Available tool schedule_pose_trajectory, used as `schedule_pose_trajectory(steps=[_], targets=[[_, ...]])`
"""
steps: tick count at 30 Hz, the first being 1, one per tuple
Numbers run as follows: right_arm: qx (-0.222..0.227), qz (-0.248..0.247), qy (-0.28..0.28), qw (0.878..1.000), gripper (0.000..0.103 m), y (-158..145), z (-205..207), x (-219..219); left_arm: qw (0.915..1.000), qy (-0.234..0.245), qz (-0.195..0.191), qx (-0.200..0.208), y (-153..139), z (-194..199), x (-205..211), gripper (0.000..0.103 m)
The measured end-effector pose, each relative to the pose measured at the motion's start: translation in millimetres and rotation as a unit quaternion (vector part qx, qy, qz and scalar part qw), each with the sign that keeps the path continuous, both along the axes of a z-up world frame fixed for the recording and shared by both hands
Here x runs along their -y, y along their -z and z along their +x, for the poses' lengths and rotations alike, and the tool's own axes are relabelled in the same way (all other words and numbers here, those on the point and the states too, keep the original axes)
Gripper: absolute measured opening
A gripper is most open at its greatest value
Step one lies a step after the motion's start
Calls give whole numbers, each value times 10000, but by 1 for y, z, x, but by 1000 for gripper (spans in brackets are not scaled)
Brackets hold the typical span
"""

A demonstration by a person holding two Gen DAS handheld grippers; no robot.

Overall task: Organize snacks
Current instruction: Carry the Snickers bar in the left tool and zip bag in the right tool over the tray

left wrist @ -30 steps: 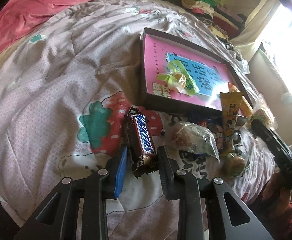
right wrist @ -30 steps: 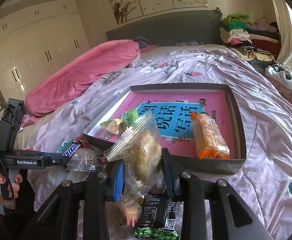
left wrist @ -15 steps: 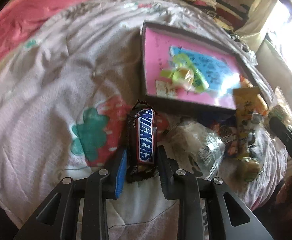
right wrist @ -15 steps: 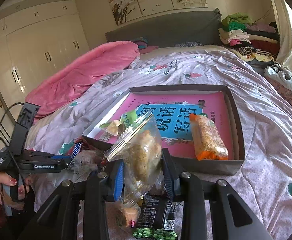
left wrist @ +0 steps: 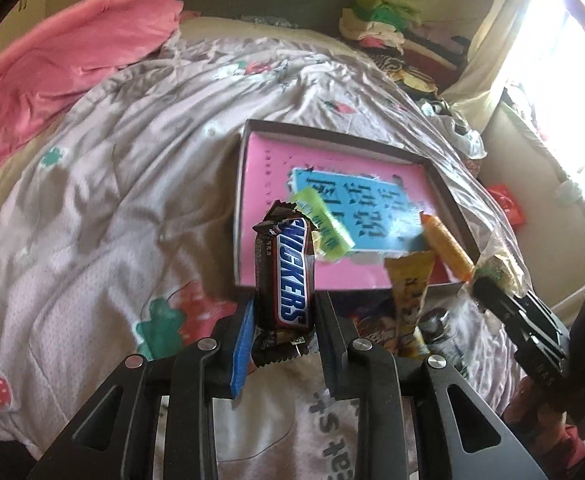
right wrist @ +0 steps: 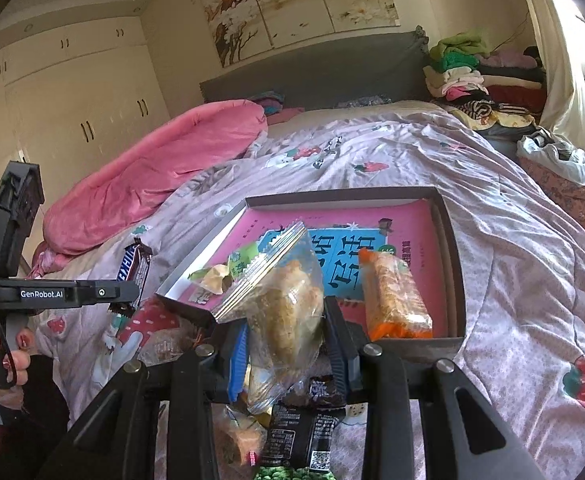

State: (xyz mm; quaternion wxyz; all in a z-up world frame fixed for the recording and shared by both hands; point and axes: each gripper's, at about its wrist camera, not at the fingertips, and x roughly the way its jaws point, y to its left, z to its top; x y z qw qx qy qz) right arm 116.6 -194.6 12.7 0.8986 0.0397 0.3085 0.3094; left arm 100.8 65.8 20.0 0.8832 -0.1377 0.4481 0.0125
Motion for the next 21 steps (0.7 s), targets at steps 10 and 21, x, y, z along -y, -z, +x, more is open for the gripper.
schedule_pose_trajectory(steps=[10, 21], targets=[[-5, 55, 124, 9999, 35, -1, 8, 7, 9999, 110, 19, 11, -2, 20, 12, 30], [-22, 67, 274, 9996, 35, 1, 24, 10, 9996, 252, 72, -38, 6, 44, 24, 30]])
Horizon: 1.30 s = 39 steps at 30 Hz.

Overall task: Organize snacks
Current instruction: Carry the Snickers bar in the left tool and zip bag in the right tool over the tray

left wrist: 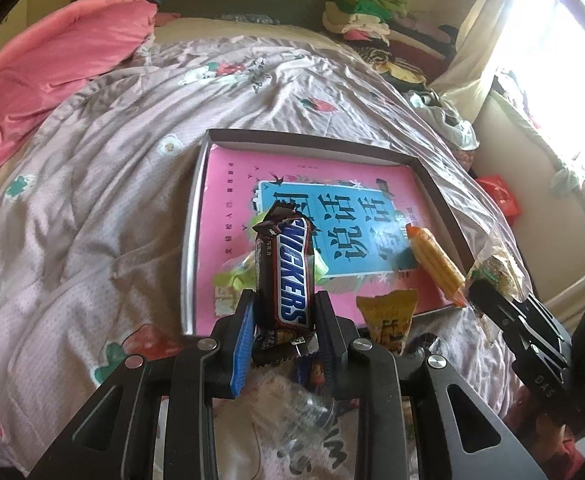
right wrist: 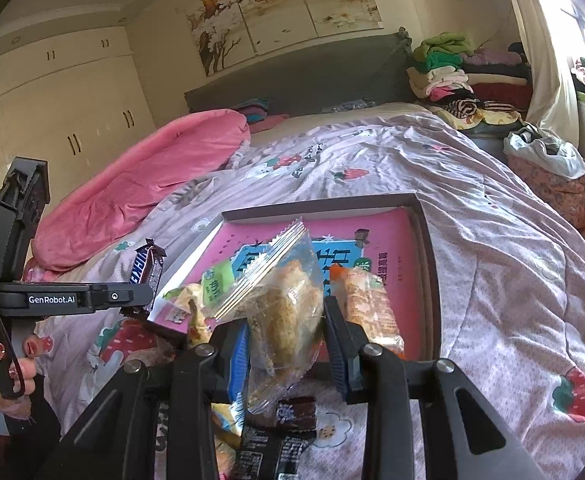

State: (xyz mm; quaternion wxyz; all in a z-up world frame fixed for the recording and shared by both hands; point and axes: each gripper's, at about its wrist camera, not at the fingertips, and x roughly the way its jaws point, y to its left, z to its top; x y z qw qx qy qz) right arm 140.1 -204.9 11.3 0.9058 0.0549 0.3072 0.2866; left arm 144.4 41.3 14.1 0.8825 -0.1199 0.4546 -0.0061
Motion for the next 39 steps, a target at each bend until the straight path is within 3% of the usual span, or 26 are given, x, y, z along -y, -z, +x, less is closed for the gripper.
schedule_pose_trajectory(steps=[24, 39], targets=[[-414, -139, 96, 9990, 35, 24, 31, -7, 9997, 178, 3, -159, 18, 25, 15, 30], [-369, -492, 400, 9973, 34, 30, 39, -6, 9992, 255, 220, -202, 23, 34, 27, 30]])
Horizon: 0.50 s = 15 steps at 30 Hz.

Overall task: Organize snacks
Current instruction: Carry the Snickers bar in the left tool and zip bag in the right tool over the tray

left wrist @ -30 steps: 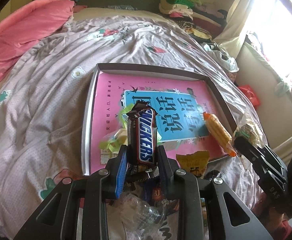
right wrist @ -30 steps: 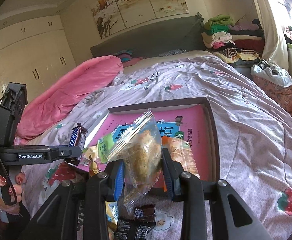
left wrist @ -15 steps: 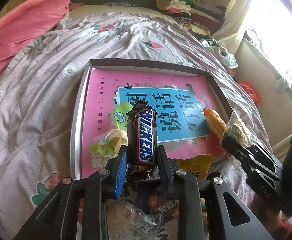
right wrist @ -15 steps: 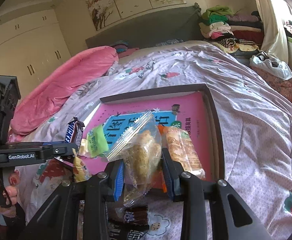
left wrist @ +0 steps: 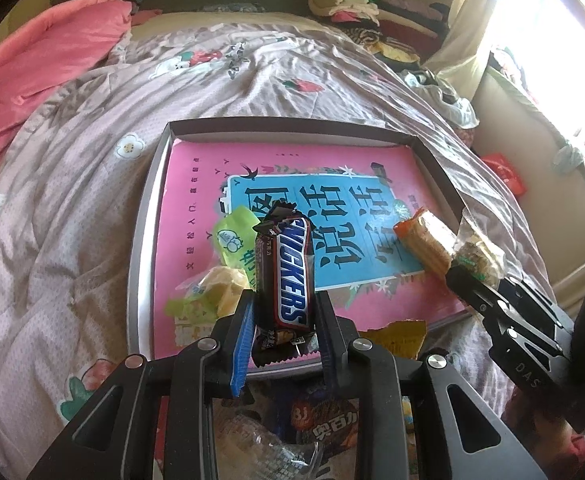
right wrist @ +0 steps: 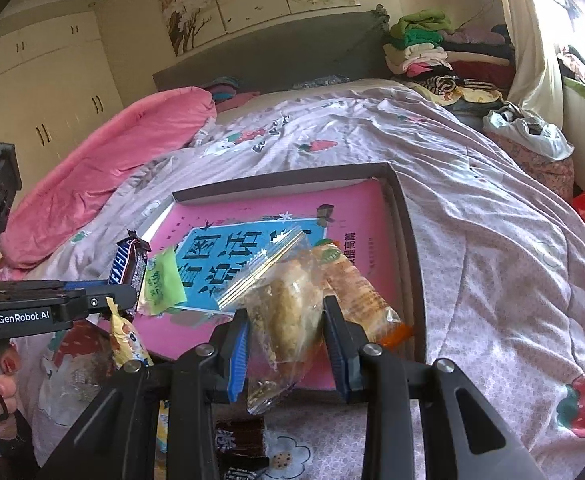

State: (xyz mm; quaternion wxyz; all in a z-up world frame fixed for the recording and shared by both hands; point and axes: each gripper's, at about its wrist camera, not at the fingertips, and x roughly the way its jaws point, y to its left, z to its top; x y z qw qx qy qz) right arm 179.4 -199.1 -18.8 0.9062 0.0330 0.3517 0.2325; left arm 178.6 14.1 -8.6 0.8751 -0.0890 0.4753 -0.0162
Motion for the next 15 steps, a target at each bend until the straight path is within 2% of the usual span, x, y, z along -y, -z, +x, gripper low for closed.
schedule_pose_trajectory(steps=[15], targets=[[30, -77, -99, 9999, 34, 2, -1, -4, 9999, 61, 46, -84, 10, 4, 8, 30]])
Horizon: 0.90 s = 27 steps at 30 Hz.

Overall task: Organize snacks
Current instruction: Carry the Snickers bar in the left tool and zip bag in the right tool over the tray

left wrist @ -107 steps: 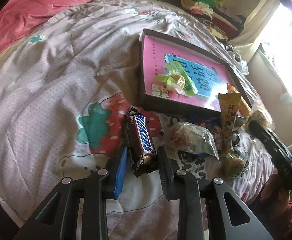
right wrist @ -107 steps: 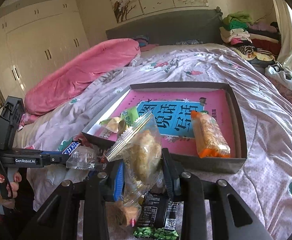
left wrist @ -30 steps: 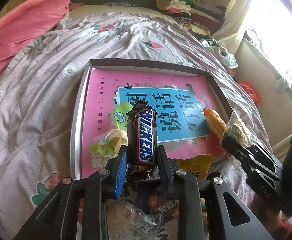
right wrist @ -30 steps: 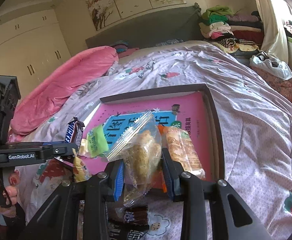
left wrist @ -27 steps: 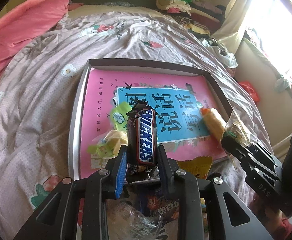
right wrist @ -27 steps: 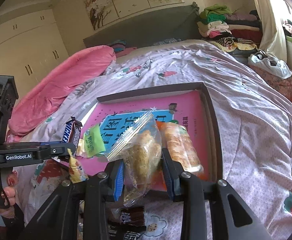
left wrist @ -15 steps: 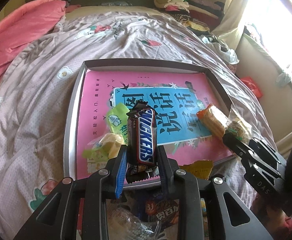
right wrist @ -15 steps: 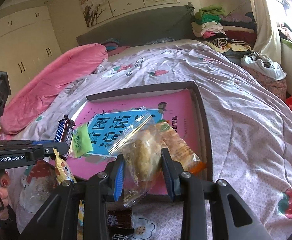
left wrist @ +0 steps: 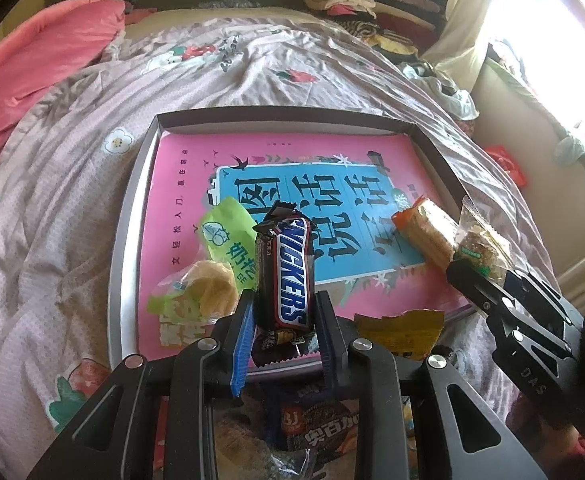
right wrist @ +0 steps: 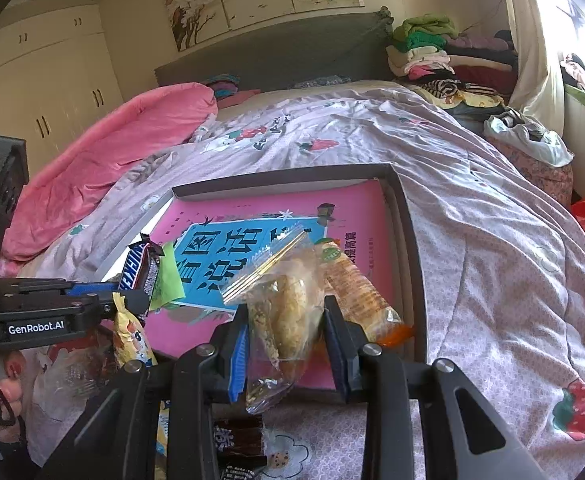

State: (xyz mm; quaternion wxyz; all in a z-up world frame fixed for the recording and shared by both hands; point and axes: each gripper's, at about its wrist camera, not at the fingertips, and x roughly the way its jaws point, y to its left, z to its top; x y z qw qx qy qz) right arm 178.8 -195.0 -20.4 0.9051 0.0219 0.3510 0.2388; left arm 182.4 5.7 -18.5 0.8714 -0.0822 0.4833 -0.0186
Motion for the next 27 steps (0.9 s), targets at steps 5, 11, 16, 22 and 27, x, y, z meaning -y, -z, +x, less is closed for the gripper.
schedule_pose_trajectory(steps=[5, 11, 16, 22, 27], targets=[[18, -32, -32, 10000, 34, 0, -1, -2, 10000, 1, 3, -41, 5, 1, 0, 30], [9, -93, -216, 9997, 34, 2, -3, -9, 10000, -12, -12, -97, 10, 2, 1, 30], [-48, -151, -361, 9992, 34, 7, -5, -16, 9999, -18, -23, -112, 12, 1, 0, 30], [-119, -84, -372, 9992, 35, 9, -6, -14, 9999, -21, -29, -114, 12, 1, 0, 30], [-131, -70, -385, 9991, 35, 10, -6, -13, 9999, -63, -68, -141, 14, 0, -1, 30]])
